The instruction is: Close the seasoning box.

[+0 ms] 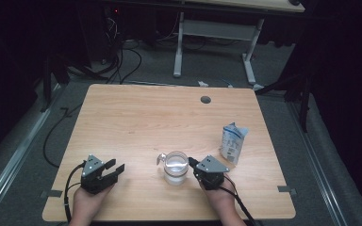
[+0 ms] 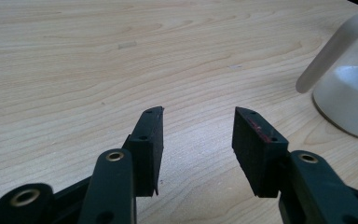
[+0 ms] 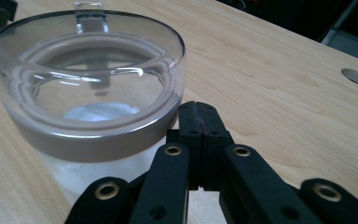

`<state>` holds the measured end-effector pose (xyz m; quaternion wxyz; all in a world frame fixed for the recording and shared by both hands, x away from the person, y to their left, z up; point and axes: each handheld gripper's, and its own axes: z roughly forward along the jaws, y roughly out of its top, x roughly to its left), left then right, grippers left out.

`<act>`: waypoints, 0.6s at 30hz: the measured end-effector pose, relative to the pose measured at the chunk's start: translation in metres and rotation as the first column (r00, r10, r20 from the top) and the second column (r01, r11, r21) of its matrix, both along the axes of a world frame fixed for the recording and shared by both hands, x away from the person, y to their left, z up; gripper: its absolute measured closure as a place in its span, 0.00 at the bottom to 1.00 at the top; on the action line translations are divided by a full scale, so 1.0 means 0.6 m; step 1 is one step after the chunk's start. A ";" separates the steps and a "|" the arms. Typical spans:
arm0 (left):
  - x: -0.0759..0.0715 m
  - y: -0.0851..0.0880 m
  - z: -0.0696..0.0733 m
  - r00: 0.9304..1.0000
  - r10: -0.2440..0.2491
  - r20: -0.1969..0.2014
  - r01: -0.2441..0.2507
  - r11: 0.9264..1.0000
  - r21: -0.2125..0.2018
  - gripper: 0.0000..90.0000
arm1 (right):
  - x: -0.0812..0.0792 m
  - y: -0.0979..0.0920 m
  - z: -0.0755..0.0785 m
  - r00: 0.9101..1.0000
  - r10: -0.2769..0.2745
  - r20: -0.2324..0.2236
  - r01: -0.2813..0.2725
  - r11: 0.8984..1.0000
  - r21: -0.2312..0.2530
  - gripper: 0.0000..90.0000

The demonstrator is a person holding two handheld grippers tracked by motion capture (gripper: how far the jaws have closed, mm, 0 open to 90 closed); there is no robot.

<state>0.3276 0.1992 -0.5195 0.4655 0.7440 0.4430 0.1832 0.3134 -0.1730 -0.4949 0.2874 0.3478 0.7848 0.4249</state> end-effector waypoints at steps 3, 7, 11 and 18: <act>-0.001 -0.001 0.001 1.000 -0.002 0.001 0.002 1.000 0.000 0.60 | -0.009 0.003 0.001 1.000 0.005 0.006 -0.005 1.000 0.002 1.00; 0.000 -0.001 0.000 1.000 0.000 0.001 0.000 1.000 -0.002 0.60 | -0.019 0.007 0.001 1.000 0.012 0.010 -0.012 1.000 -0.001 1.00; -0.001 -0.001 0.000 1.000 0.000 0.001 0.000 1.000 0.000 0.60 | -0.027 0.011 0.001 0.999 0.033 0.014 -0.033 0.999 -0.003 1.00; -0.001 0.000 0.000 1.000 0.005 0.001 -0.005 1.000 -0.009 0.60 | 0.009 0.010 0.005 1.000 0.001 -0.003 -0.001 1.000 0.021 1.00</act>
